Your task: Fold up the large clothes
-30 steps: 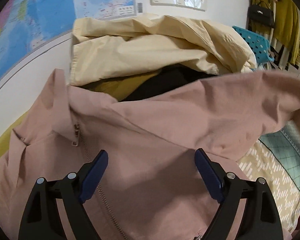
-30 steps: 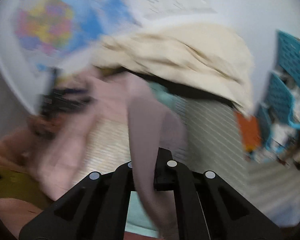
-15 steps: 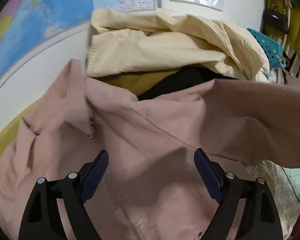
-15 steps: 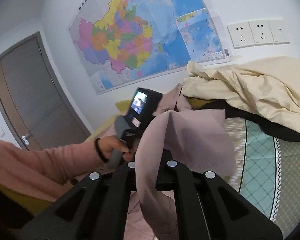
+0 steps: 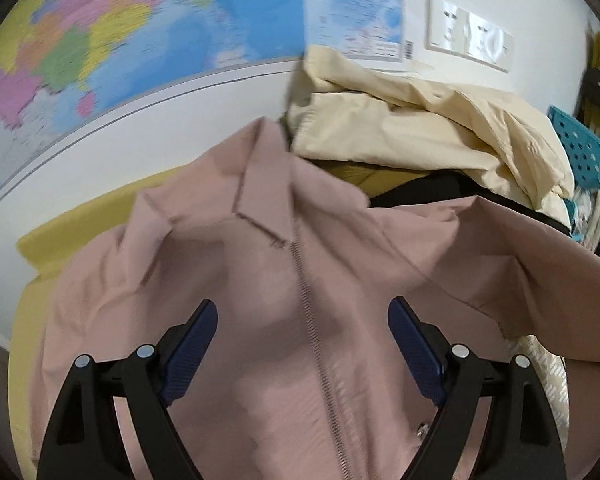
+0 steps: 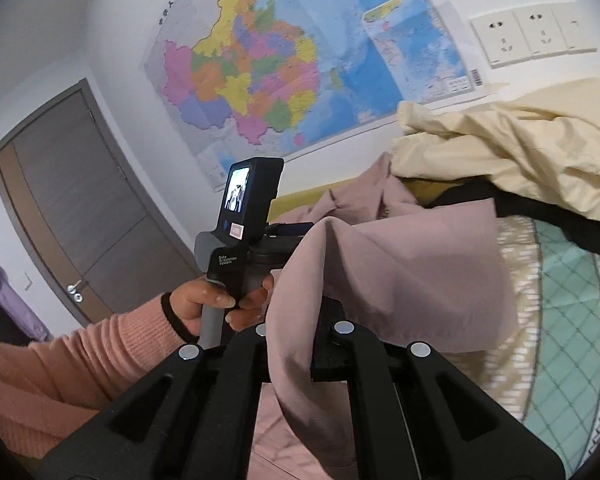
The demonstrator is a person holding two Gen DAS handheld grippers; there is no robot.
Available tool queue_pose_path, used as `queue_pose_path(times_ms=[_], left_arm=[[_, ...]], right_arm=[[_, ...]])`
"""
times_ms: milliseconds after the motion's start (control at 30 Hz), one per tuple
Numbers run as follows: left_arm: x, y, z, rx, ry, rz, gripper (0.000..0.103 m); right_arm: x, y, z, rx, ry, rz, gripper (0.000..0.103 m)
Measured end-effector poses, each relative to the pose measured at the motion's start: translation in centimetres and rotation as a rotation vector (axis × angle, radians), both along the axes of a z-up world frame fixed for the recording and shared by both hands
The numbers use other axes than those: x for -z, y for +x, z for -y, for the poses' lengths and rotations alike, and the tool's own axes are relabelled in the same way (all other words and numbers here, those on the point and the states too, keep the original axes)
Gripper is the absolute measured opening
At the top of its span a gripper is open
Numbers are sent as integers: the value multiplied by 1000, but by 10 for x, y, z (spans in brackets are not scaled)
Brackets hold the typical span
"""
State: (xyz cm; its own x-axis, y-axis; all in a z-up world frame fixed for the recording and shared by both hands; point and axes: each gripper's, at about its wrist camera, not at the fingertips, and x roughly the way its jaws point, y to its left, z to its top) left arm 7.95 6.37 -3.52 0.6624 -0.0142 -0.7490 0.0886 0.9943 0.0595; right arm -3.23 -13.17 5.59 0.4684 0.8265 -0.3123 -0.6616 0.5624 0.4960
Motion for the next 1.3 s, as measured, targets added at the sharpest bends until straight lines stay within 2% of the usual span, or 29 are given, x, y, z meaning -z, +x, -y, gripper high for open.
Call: queue_pose_path(times_ms=[233, 333, 600, 700, 867, 967, 1033, 1067, 1100, 1167, 1267, 1300], left_arm=[[-4, -18, -42, -45, -54, 11, 85], [-6, -25, -59, -31, -121, 12, 85], [-7, -41, -104, 5, -183, 48, 85], [-3, -46, -116, 15, -187, 47, 85], [5, -52, -135, 39, -190, 27, 85], [6, -55, -144, 57, -199, 29, 85], [7, -55, -149, 59, -192, 36, 85], [8, -56, -150, 59, -191, 38, 85], [8, -56, -153, 58, -192, 37, 85], [11, -54, -160, 52, -209, 27, 85], [13, -54, -169, 51, -231, 19, 85], [13, -55, -171, 60, -245, 19, 85]], right_arm=[[-4, 16, -29, -48, 5, -31, 1], [-5, 30, -41, -65, 13, -65, 1], [-7, 76, -81, -89, -14, -147, 1], [-4, 95, -98, -98, -57, -177, 1], [1, 129, -126, -116, -72, -241, 1], [3, 147, -162, -133, -115, -264, 2], [9, 158, -183, -130, -149, -293, 17], [17, 166, -199, -137, -195, -332, 52], [21, 171, -208, -137, -223, -354, 73], [20, 175, -215, -98, -270, -345, 66], [1, 175, -195, -105, -209, -312, 66], [-8, 171, -179, -78, -202, -272, 67]])
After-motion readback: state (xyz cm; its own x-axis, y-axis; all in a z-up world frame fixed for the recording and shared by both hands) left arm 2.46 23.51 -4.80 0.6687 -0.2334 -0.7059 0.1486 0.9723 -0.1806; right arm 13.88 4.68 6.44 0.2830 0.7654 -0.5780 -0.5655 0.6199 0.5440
